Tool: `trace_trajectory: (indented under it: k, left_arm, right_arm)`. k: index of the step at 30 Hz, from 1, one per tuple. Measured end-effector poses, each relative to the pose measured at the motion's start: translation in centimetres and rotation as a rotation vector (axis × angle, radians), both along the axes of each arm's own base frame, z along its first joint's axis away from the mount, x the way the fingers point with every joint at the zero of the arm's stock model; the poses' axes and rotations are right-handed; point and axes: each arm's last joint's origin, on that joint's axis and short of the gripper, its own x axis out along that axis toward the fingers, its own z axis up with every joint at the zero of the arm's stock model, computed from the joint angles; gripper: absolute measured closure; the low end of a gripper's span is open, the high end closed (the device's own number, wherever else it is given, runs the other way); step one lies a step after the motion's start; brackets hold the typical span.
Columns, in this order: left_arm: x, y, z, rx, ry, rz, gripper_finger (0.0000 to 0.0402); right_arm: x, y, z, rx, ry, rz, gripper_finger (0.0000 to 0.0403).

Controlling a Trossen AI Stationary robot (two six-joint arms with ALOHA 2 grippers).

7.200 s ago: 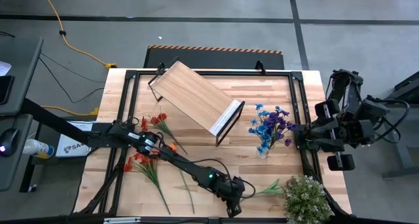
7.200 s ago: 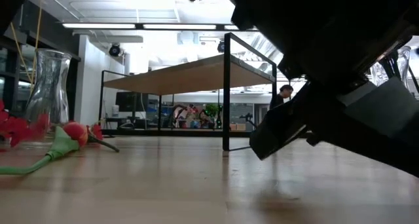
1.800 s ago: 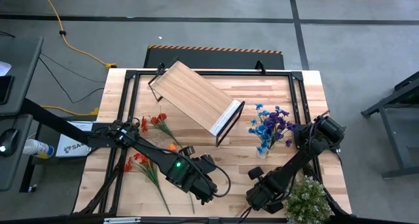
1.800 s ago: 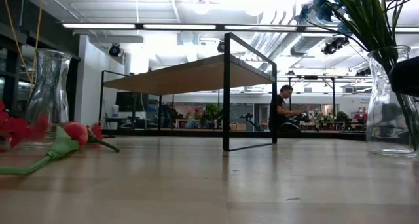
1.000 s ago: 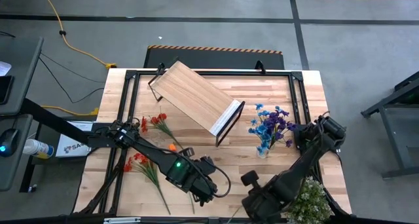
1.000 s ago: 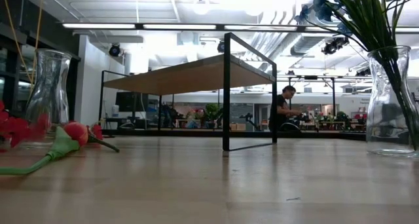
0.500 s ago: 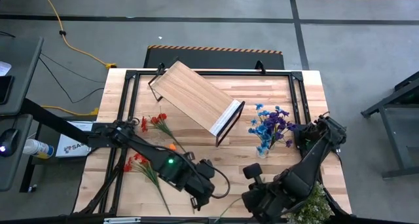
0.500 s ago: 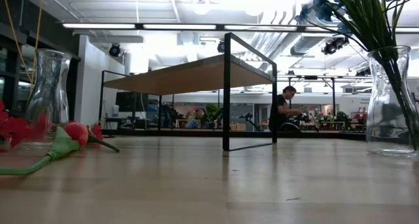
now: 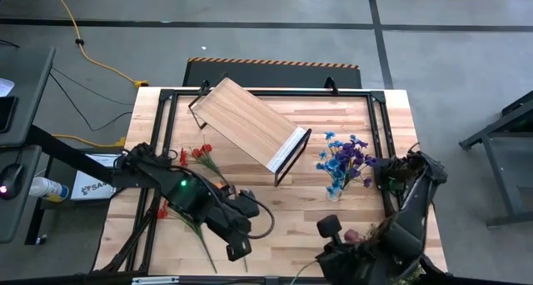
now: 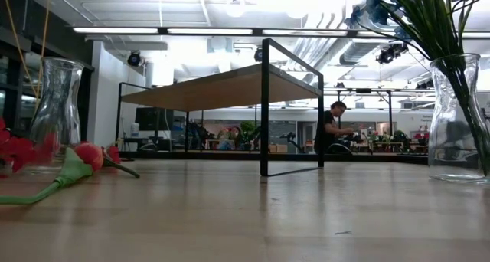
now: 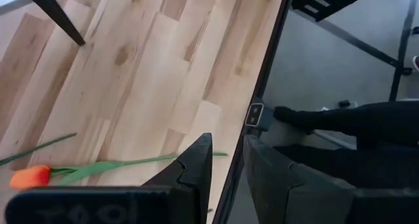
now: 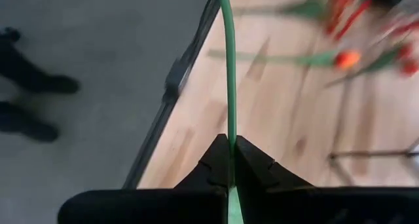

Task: Pick and place flowers into a vace then onto a shelf
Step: Put the dark red tulip into the right transparent vase

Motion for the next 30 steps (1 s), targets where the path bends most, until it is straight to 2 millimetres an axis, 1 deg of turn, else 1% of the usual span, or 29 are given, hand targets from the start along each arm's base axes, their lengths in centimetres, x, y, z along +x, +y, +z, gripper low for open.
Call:
trace_trajectory:
  k: [4, 7, 12, 17, 21, 27, 30]
  left_arm:
    - [-0.5, 0.3, 0.7, -0.017, -0.012, -0.001, 0.0277]
    - [-0.9, 0.5, 1.1, -0.041, -0.014, 0.007, 0.0277]
    - [-1.1, 0.6, 1.3, -0.078, -0.008, 0.034, 0.0277]
    - [-1.3, 0.6, 1.6, -0.126, -0.003, 0.076, 0.0277]
    - [-0.9, 0.4, 2.1, -0.176, -0.06, 0.081, 0.0277]
    - [-0.1, -0.1, 2.9, -0.247, -0.158, 0.072, 0.0277]
    - [0.0, -0.2, 3.0, -0.262, -0.178, 0.07, 0.0277]
  right_arm:
    - [-0.3, 0.0, 2.6, -0.051, -0.154, 0.051, 0.0402]
    - [-0.3, -0.2, 4.6, -0.12, -0.279, 0.09, 0.0402]
    - [-0.3, -1.0, 6.7, -0.338, -0.427, 0.123, 0.0402]
    - [0.0, -1.5, 7.6, -0.616, -0.503, 0.124, 0.0402]
    - [0.4, -1.9, 8.1, -0.819, -0.518, 0.126, 0.0402]
    - [0.8, -2.7, 8.7, -1.159, -0.459, 0.074, 0.0402]
    - [0.7, -2.9, 8.7, -1.294, -0.406, 0.054, 0.0402]
